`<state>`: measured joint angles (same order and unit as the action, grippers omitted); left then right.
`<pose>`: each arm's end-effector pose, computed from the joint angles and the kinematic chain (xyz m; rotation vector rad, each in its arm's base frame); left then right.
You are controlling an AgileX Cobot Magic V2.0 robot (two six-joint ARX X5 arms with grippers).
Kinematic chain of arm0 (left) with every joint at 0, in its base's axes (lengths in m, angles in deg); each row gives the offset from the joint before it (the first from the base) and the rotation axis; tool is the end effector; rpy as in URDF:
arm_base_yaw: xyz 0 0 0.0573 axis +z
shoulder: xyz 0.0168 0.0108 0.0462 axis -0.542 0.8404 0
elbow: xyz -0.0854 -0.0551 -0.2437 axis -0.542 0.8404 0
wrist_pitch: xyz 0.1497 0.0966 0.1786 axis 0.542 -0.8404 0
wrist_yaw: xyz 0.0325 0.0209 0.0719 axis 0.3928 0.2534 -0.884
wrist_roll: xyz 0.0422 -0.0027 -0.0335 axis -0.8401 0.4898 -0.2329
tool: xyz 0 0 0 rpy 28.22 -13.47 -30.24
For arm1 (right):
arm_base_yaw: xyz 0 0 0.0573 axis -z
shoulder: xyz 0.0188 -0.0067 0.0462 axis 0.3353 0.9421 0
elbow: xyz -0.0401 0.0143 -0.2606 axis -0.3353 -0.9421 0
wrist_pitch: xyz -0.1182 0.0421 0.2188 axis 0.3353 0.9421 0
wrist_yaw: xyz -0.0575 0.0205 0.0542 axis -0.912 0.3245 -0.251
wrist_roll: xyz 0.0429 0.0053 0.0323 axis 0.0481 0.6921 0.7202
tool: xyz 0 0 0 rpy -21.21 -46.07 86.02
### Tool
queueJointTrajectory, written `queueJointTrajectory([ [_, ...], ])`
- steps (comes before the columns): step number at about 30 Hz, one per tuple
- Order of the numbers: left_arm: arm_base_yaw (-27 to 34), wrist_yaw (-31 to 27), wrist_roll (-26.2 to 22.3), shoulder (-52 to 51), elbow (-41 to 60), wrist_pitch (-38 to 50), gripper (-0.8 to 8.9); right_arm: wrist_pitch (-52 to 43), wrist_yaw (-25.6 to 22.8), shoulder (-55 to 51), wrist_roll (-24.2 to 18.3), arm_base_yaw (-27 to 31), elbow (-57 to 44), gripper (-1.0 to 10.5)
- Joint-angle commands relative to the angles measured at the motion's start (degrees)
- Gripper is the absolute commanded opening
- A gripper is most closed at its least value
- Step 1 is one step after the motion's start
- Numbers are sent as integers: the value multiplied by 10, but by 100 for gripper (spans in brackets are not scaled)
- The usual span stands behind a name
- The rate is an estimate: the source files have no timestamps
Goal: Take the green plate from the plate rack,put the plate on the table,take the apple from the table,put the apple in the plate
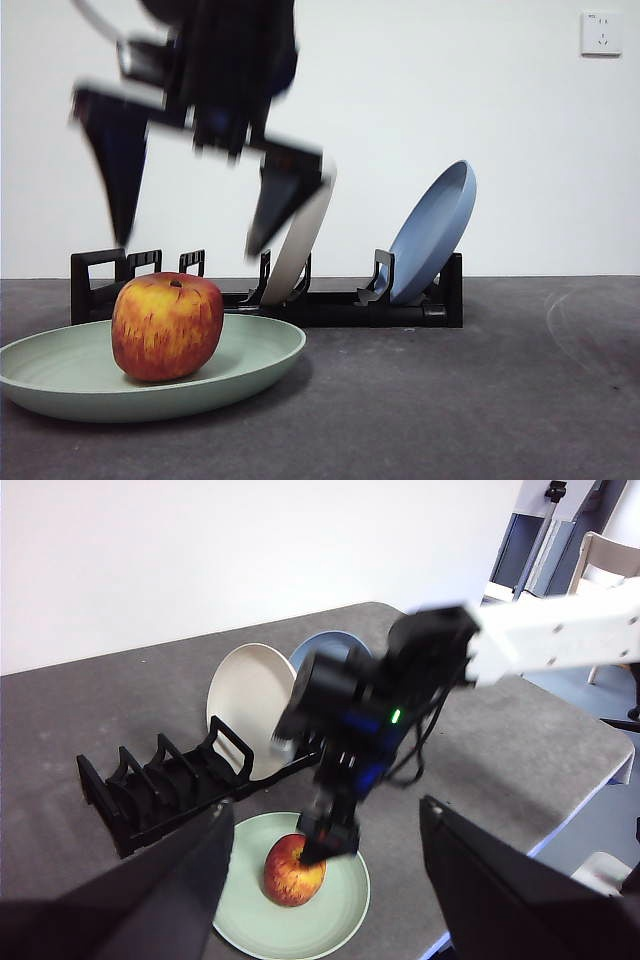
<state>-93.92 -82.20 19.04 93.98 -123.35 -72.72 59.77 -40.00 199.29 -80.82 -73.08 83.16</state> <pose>-0.0182 0.0553 0.4396 -0.0754 0.2947 -0.6420 0.2543 0.3453 0.2600 -0.4291 1.2161 0.7344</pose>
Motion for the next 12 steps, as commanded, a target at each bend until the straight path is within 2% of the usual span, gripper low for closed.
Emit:
queueJointTrajectory([
  [1,-1,-1,0,-2,4,3,311,57,-5,-36,-38,0,57,598],
  [4,-1,-1,0,-2,7,3,311,102,-28,-80,-52,0,92,598],
  [12,-1,-7,0,8,8,5,311,169,-50,-228,-37,0,96,598],
])
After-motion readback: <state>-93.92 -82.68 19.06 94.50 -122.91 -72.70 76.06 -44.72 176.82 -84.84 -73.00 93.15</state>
